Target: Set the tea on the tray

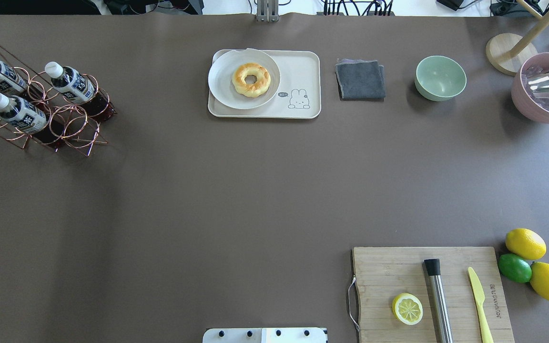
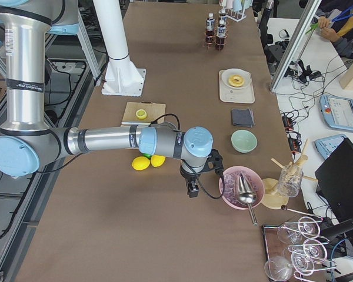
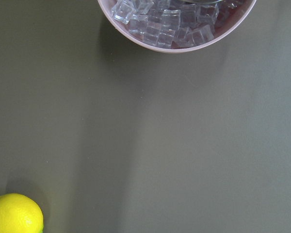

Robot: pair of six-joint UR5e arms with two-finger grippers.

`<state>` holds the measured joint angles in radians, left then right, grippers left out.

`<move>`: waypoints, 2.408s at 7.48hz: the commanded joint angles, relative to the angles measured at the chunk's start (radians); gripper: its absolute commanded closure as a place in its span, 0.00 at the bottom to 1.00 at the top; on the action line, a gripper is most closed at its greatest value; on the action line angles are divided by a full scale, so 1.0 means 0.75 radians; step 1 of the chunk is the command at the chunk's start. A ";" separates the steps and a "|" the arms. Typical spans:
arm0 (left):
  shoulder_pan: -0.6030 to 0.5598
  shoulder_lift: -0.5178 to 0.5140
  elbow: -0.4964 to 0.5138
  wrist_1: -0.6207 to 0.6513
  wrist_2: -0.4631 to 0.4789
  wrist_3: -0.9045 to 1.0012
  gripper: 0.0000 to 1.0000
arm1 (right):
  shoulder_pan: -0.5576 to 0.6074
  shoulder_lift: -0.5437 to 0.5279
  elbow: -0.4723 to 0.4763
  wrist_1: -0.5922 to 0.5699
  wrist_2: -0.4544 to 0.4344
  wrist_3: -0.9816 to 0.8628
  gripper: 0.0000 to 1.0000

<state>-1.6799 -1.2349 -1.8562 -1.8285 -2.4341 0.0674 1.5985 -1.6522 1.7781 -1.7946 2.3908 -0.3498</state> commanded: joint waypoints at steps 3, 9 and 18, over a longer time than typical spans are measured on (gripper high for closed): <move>0.177 -0.041 -0.053 -0.099 0.006 -0.352 0.05 | 0.000 0.000 0.016 0.004 0.001 0.000 0.00; 0.540 -0.359 -0.045 -0.303 0.240 -0.863 0.06 | 0.000 -0.033 0.012 0.106 -0.001 -0.002 0.00; 0.687 -0.485 0.010 -0.311 0.400 -0.904 0.26 | 0.000 -0.133 0.008 0.309 0.005 0.002 0.00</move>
<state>-1.1650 -1.5865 -1.8530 -2.0615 -2.1341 -0.6153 1.5984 -1.7462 1.7869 -1.5731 2.3955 -0.3484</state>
